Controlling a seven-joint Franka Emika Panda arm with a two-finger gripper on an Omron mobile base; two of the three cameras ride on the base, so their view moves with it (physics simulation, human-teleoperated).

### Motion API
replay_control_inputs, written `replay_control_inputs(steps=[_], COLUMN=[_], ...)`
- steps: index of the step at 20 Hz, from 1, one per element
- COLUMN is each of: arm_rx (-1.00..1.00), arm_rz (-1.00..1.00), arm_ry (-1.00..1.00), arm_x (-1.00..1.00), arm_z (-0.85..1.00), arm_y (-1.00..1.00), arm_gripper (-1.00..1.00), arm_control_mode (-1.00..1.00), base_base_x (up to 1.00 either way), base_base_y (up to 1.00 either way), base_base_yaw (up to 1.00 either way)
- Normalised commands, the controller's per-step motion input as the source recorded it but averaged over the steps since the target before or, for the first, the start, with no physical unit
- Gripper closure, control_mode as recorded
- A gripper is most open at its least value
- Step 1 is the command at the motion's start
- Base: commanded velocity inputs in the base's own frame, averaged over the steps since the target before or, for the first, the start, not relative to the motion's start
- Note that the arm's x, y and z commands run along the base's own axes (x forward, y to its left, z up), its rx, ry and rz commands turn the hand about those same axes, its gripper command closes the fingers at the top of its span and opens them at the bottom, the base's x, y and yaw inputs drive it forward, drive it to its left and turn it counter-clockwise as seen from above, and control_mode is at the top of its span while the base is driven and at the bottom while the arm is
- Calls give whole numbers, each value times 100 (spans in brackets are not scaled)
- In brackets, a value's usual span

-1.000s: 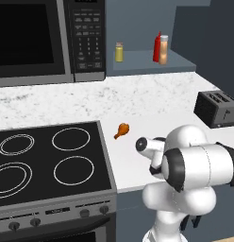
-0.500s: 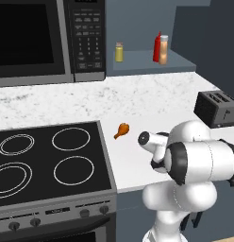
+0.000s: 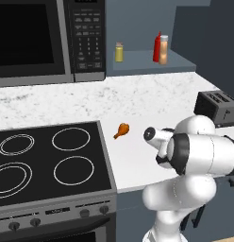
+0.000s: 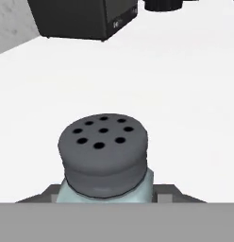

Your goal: Put the shaker and condiment bottle from the counter next to their counterparts in the cabinet.

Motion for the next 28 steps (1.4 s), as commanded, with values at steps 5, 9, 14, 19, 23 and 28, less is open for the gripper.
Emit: replay_control_inputs(steps=[5, 9, 14, 19, 23, 28], arm_rx=[1, -1, -1, -5, -10, -8], arm_rz=[17, 31, 36, 30, 23, 20], arm_ry=[-41, -9, 2, 20, 11, 13], arm_x=[2, 4, 0, 0, -6, -3], arm_z=[100, 83, 92, 100, 100, 100], arm_y=[0, 3, 0, 15, 29, 34], arm_gripper=[100, 100, 100, 100, 100, 100], arm_control_mode=[-100, -100, -100, -100, -100, -100], base_base_x=[0, 0, 0, 0, 0, 0], base_base_y=[0, 0, 0, 0, 0, 0], base_base_yaw=[0, 0, 0, 0, 0, 0])
